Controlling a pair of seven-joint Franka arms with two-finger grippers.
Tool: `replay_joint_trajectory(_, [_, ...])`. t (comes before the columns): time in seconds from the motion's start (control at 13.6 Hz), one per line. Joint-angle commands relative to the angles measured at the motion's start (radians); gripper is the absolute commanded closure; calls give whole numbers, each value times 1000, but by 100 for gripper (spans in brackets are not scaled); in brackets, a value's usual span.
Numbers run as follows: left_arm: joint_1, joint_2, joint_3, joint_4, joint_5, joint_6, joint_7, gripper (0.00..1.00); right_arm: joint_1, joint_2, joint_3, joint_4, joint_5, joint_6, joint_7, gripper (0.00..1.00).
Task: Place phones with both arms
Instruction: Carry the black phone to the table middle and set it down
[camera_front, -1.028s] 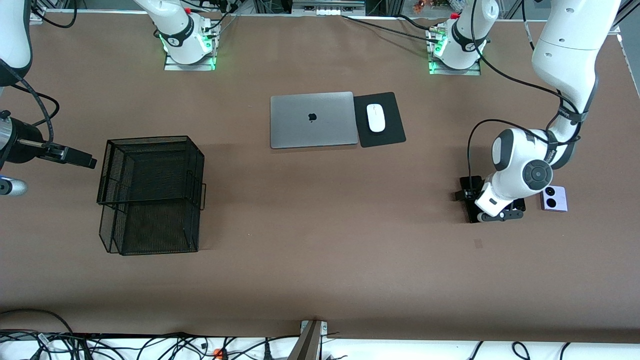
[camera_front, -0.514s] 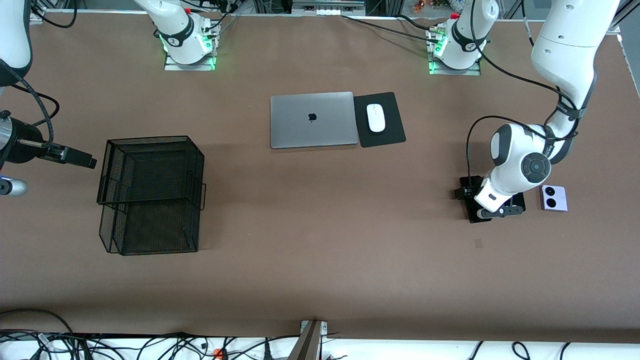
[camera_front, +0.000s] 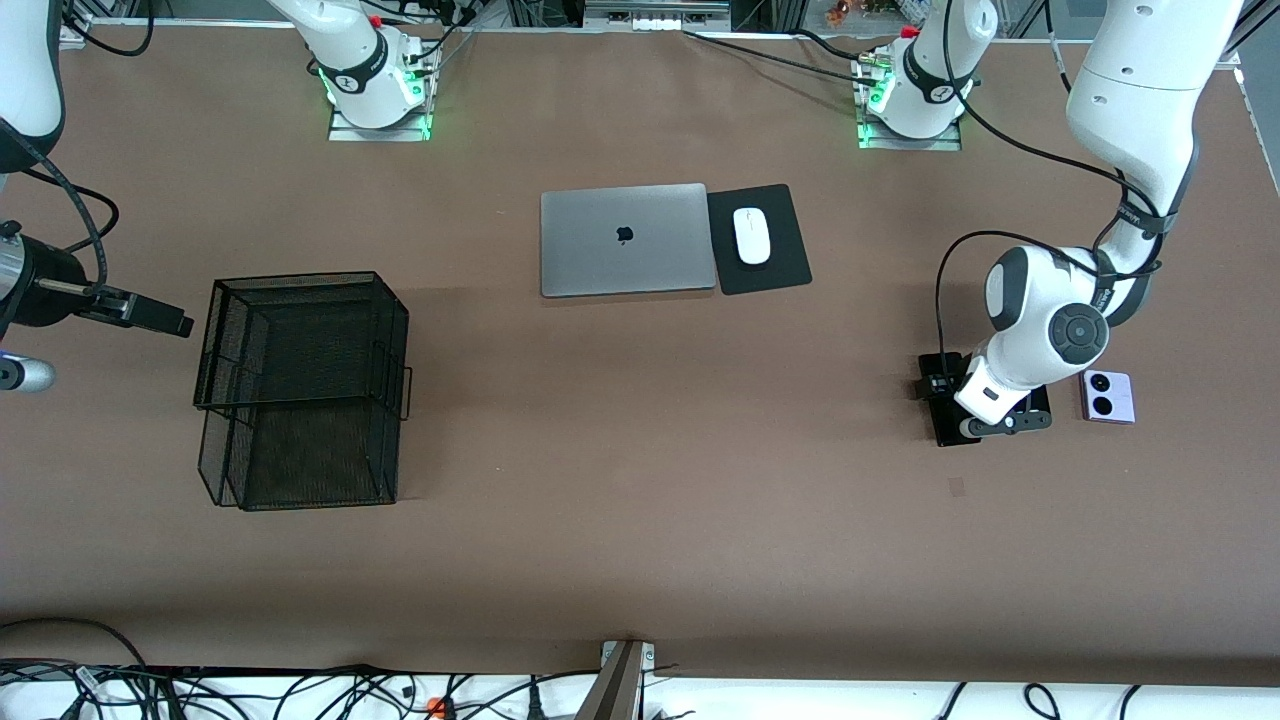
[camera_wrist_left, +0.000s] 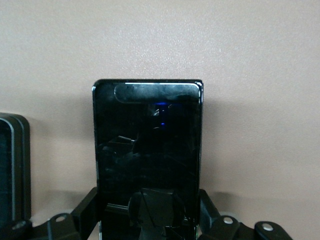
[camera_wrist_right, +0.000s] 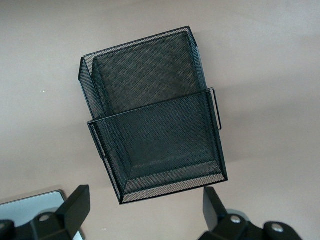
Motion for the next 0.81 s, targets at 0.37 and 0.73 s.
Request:
replay_joint_trajectory(0.37, [14,30,-1,130,-15,-121,-41,90,-2,-10,7,-11,-16,5,2,0])
replay_joint_trajectory(0.73, [-19,28,-5,299,-15,-356,-92,91,-2,-10,7,-11,-16,5,2,0])
